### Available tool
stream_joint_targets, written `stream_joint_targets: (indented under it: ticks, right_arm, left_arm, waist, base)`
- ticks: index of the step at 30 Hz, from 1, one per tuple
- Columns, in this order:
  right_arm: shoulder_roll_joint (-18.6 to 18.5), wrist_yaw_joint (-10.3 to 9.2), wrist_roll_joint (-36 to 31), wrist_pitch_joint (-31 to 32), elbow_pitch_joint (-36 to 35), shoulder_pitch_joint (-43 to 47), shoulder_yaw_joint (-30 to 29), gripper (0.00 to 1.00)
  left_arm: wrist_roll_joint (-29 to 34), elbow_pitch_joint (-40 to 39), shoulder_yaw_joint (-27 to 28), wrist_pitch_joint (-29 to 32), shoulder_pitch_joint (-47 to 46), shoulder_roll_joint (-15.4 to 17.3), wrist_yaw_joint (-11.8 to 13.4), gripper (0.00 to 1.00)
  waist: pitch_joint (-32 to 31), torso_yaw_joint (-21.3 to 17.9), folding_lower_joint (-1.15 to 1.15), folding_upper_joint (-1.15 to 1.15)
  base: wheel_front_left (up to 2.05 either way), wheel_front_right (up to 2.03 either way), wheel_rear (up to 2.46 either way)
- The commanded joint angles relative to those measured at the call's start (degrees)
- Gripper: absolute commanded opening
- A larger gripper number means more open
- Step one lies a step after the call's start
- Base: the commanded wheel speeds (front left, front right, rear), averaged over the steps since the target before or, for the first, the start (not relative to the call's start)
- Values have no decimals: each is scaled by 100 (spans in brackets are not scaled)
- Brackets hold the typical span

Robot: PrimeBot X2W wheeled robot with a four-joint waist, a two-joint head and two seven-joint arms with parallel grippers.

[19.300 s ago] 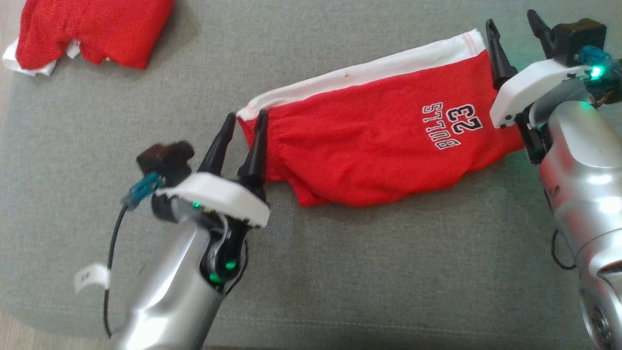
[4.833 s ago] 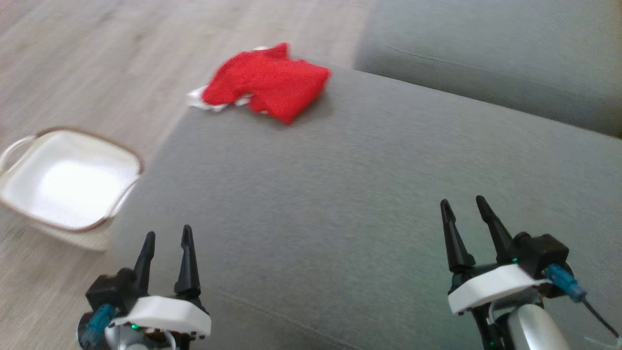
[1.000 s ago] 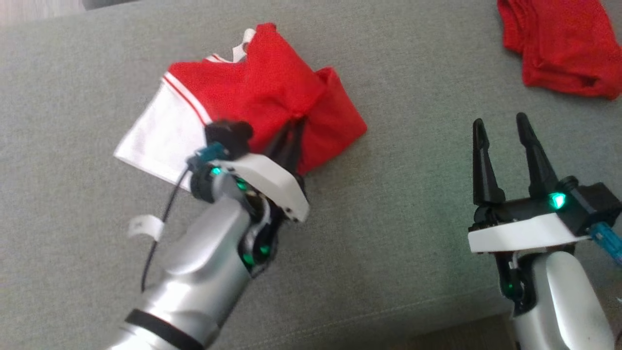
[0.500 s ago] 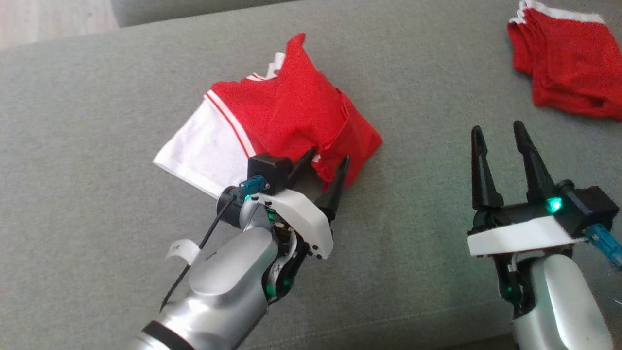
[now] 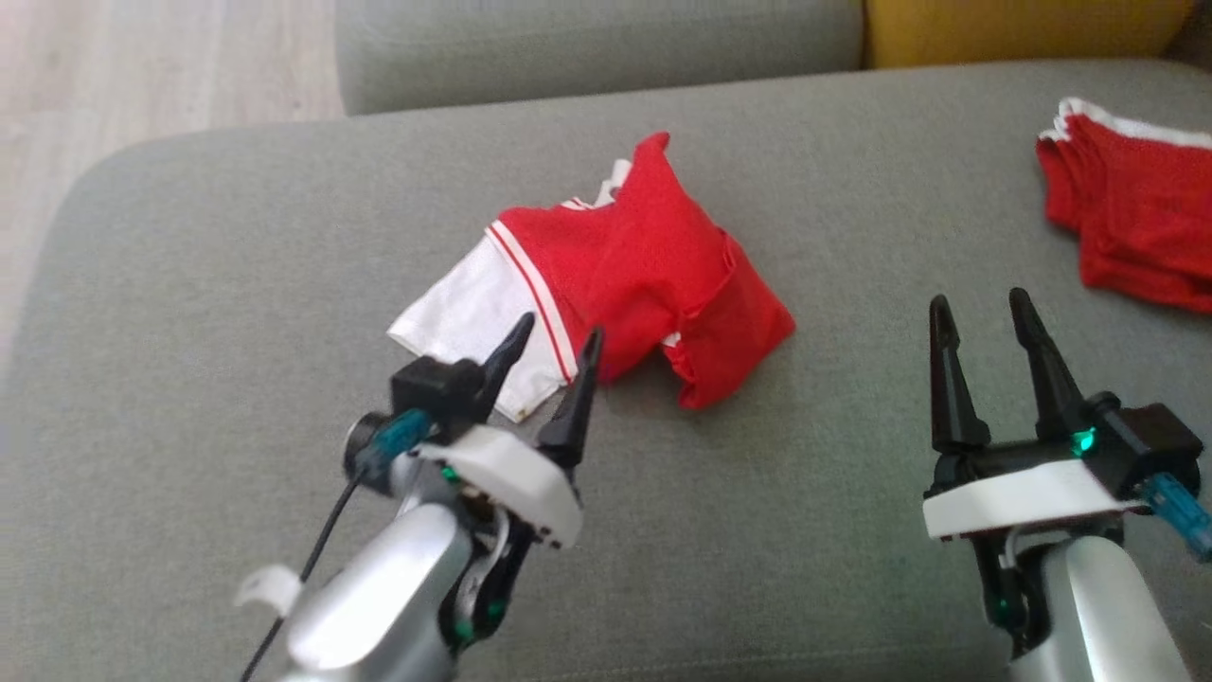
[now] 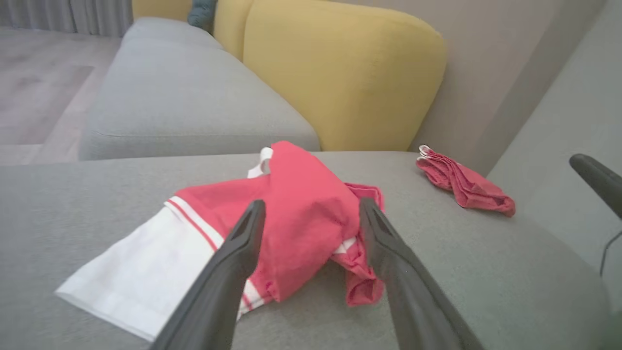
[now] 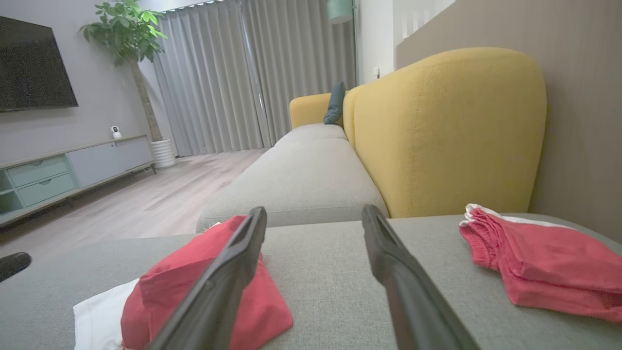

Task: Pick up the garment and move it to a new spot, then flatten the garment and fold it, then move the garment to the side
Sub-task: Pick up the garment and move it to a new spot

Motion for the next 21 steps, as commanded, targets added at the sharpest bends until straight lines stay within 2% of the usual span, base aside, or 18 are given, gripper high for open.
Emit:
stream_joint_targets:
  ticks: [1, 13, 21]
  right_arm:
    - [-14, 37, -46, -52, -162, -42, 113, 100]
    - [-14, 37, -72, -236, -13, 331, 105, 100]
    - [-14, 37, -62, -314, 98, 458, 120, 100]
  left_arm:
    - [113, -283, 324, -70, -52, 133, 78, 100]
    - [591, -1087, 1480, -71, 1332, 419, 300, 100]
    - [884, -1422, 2059, -71, 1943, 267, 269, 100]
  waist:
    - [-147, 123, 0, 0]
    - [-339, 247, 0, 0]
    - [-368, 314, 0, 0]
  base:
    - [0, 0, 0]
    - [0, 0, 0]
    - [0, 0, 0]
